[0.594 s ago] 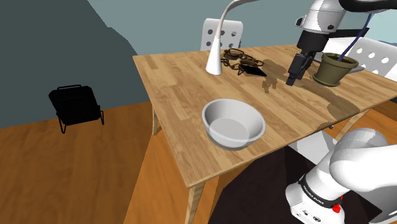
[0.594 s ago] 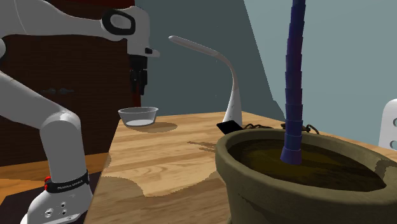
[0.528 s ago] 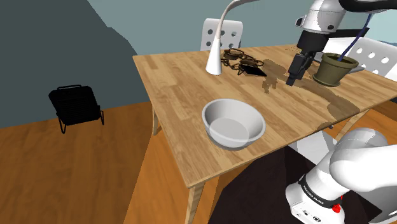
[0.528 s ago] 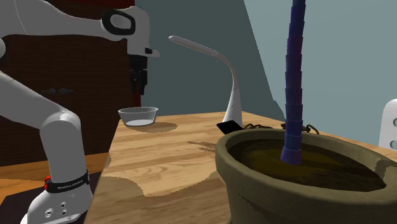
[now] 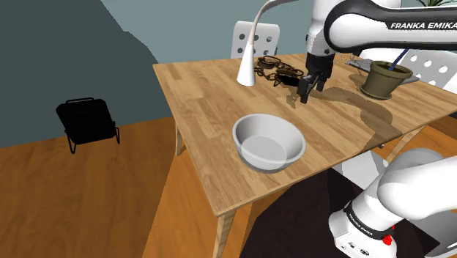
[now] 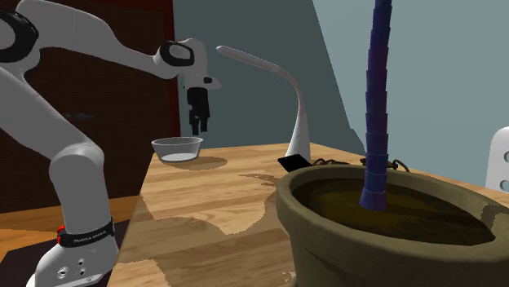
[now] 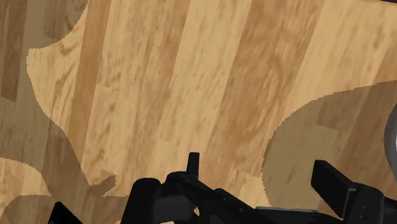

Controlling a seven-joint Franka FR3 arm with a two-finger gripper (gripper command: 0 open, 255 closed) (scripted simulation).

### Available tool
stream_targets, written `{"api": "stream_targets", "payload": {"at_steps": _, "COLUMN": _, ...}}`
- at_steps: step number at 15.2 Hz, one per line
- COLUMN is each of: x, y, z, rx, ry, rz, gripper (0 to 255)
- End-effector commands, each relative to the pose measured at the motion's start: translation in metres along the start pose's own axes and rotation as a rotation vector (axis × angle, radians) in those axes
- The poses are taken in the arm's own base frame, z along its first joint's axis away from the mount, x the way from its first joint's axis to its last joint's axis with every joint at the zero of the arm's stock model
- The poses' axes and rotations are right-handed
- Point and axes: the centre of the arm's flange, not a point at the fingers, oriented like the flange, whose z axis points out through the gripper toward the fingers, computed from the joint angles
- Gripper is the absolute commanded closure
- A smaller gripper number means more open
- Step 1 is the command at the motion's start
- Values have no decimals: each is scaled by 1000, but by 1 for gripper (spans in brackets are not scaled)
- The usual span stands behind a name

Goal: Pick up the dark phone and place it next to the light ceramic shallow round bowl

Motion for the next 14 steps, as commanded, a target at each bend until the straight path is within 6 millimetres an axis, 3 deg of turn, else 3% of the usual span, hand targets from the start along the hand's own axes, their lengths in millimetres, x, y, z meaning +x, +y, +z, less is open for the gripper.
{"api": "stream_targets", "payload": {"at_steps": 1, "x": 22, "y": -11, "z": 12, "rx": -87, "ry": 1, "rz": 30, "gripper": 0}}
{"api": "stream_targets", "payload": {"at_steps": 8, "x": 106, "y": -32, "z": 63, "rx": -381, "ry": -9, "rz": 133, "gripper": 0}}
{"api": "stream_targets", "payload": {"at_steps": 14, "x": 179, "y": -30, "z": 111, "rx": -634, "ry": -18, "rz": 221, "gripper": 0}}
